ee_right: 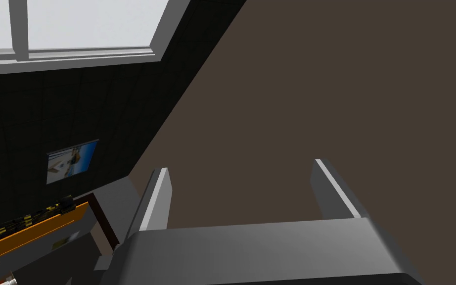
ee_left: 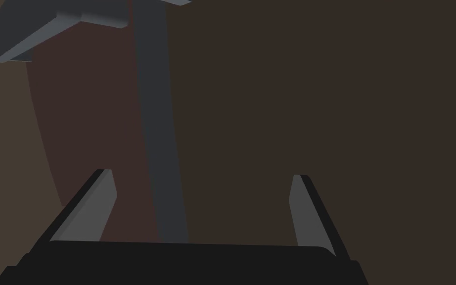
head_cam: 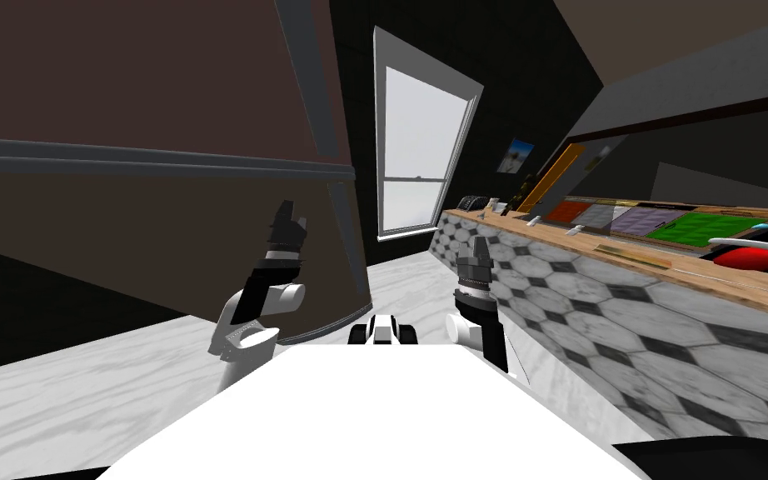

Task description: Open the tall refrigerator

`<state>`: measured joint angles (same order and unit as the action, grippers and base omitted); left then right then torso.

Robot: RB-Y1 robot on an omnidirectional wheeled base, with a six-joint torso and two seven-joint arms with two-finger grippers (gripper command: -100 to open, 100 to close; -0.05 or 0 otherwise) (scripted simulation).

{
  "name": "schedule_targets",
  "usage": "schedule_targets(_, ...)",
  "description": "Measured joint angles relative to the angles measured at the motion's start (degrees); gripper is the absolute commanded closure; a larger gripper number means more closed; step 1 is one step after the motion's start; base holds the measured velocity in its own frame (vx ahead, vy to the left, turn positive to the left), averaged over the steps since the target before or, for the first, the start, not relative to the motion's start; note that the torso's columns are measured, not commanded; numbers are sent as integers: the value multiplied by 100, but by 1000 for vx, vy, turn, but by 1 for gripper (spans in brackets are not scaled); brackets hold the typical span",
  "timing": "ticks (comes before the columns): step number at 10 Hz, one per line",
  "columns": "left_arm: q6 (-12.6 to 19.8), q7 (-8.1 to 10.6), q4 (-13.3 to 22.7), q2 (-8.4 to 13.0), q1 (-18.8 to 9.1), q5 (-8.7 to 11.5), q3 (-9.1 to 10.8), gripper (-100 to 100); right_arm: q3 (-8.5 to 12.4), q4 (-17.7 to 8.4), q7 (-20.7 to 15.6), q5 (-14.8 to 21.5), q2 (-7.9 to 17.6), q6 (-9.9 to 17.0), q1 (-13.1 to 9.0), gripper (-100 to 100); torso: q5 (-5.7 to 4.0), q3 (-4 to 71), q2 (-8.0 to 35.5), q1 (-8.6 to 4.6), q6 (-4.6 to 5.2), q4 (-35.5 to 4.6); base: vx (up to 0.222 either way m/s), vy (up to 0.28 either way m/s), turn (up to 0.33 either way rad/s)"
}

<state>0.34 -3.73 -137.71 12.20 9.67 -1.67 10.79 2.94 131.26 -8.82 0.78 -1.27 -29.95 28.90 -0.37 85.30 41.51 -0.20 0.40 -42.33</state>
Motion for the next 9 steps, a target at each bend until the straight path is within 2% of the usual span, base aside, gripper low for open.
schedule_targets(3, 486, 108, -67, 47, -333, -102, 236, -100, 0, 0, 0, 0, 0, 0, 0, 0, -11, 28, -29, -1, 16, 3, 42, -89, 26)
schedule_targets(9, 1141, 288, -116, 44, -934, -258, 545, -100, 0, 0, 0, 0, 0, 0, 0, 0, -20, 41, -45, -16, 24, 9, 31, -85, 33)
